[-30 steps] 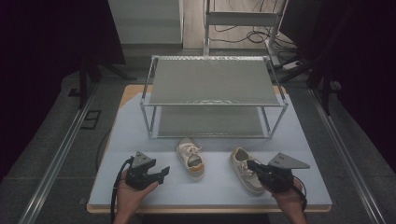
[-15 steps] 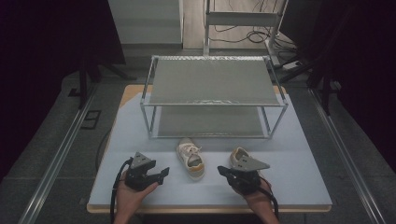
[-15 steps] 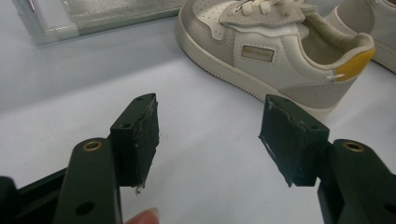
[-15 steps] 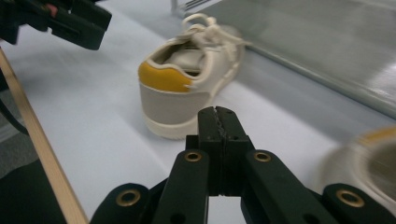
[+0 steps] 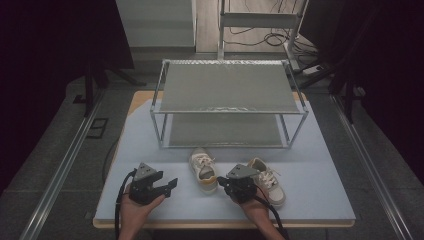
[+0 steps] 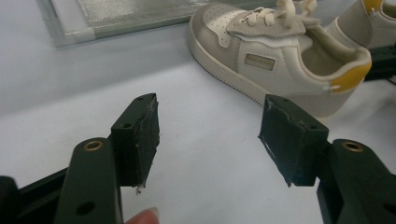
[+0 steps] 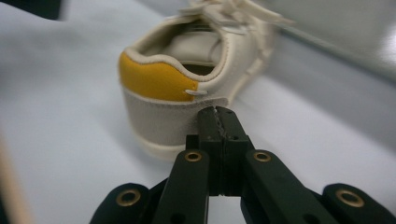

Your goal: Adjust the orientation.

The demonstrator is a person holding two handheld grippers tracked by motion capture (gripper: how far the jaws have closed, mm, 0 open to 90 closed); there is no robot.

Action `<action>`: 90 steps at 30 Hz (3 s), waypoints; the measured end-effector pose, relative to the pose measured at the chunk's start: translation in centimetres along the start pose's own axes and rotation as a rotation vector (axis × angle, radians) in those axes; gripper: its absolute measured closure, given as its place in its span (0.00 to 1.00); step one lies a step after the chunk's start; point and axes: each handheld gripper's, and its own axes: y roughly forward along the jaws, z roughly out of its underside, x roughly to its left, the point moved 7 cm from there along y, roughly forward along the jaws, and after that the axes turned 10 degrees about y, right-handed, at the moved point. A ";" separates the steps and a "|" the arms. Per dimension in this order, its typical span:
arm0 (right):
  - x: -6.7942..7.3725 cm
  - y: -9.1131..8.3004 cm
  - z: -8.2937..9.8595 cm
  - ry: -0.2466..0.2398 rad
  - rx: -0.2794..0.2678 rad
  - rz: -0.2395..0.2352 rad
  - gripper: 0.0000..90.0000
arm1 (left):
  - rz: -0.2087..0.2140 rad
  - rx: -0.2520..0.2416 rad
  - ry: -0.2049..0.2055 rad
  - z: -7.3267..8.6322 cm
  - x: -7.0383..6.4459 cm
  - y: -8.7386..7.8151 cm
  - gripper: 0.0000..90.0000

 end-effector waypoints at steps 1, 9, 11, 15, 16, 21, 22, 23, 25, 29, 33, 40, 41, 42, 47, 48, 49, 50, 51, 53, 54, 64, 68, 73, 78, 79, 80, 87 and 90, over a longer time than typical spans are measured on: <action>0.0 0.0 0.0 0.000 0.000 0.000 1.00 | 0.000 0.000 0.000 0.0 0.0 0.0 0.41; 2.9 1.7 0.1 -0.022 0.026 -0.123 1.00 | 0.004 -0.008 -0.010 0.0 0.2 -0.4 0.41; 3.2 2.0 0.0 -0.030 0.026 -0.123 1.00 | 0.002 -0.005 -0.015 0.0 0.4 -0.5 0.41; 4.4 3.6 -0.3 -0.045 0.027 -0.143 1.00 | -0.004 -0.011 -0.026 0.1 0.7 -0.8 0.41; 4.6 3.9 -0.3 -0.047 0.025 -0.144 1.00 | -0.004 -0.012 -0.027 0.2 0.8 -0.9 0.41; 4.6 3.7 -0.3 -0.047 0.020 -0.141 1.00 | -0.003 -0.012 -0.033 0.3 1.1 -1.0 0.41; 4.1 2.6 -0.3 -0.056 0.010 -0.123 1.00 | -0.002 -0.012 -0.032 0.3 1.1 -1.0 0.41; 3.8 1.9 -0.2 -0.051 0.001 -0.115 1.00 | -0.002 -0.012 -0.032 0.3 1.1 -1.0 0.41; 3.0 0.6 0.1 -0.031 -0.015 -0.103 1.00 | -0.002 -0.013 -0.033 0.3 1.1 -1.0 0.41; 1.6 -1.3 0.7 -0.029 -0.036 -0.066 1.00 | -0.004 -0.009 -0.034 0.3 1.2 -0.8 0.41; -0.3 -3.8 1.8 0.017 -0.058 -0.022 1.00 | 0.003 -0.005 -0.027 0.1 0.9 -0.6 0.41; -3.4 -8.4 4.0 0.075 -0.087 0.064 0.99 | 0.023 -0.001 -0.018 -0.1 1.0 -0.1 0.40; -4.2 -9.3 4.9 0.101 -0.089 0.084 0.99 | 0.025 0.002 -0.019 0.0 1.0 0.0 0.40; -4.6 -9.7 5.3 0.113 -0.091 0.091 0.99 | 0.025 0.002 -0.019 0.0 1.0 0.0 0.41; -5.8 -10.7 7.3 0.159 -0.080 0.111 1.00 | 0.030 0.003 -0.021 -0.1 1.0 -0.1 0.40; -6.0 -10.8 7.7 0.165 -0.075 0.110 1.00 | 0.028 0.002 -0.022 -0.1 1.0 -0.1 0.40; -6.2 -11.0 7.9 0.187 -0.080 0.087 1.00 | 0.027 0.002 -0.023 -0.1 1.0 -0.2 0.40; -6.3 -11.0 7.9 0.188 -0.077 0.086 1.00 | 0.025 0.001 -0.023 0.0 1.0 -0.2 0.40; -6.3 -11.0 7.9 0.188 -0.077 0.086 1.00 | 0.025 0.001 -0.023 0.0 1.0 -0.2 0.40; -6.6 -11.2 7.9 0.195 -0.079 0.084 1.00 | 0.024 0.002 -0.021 0.0 1.0 -0.4 0.40; -6.9 -11.3 7.9 0.200 -0.079 0.088 1.00 | 0.025 -0.004 -0.022 -0.1 1.0 -0.5 0.40; -10.1 -12.6 8.1 0.277 -0.104 0.120 1.00 | 0.021 0.000 -0.028 0.1 1.2 -0.6 0.40; -11.6 -13.3 8.2 0.287 -0.124 0.178 1.00 | 0.017 -0.006 -0.031 0.0 1.3 -0.8 0.40; -12.9 -13.3 7.8 0.302 -0.127 0.199 1.00 | 0.018 0.001 -0.031 0.2 1.3 -0.6 0.40; -14.6 -12.9 7.0 0.324 -0.128 0.226 1.00 | 0.019 -0.001 -0.030 0.1 1.2 -0.6 0.40; -14.9 -12.7 6.8 0.330 -0.129 0.232 1.00 | 0.019 0.003 -0.035 0.2 1.3 -0.5 0.40; -15.3 -12.6 6.6 0.330 -0.127 0.239 1.00 | 0.019 0.003 -0.035 0.2 1.3 -0.5 0.40; -17.8 -11.4 4.9 0.340 -0.127 0.279 1.00 | 0.017 0.010 -0.040 0.4 1.5 -0.3 0.40; -18.5 -10.6 4.3 0.342 -0.131 0.296 1.00 | 0.017 0.010 -0.037 0.5 1.4 -0.2 0.40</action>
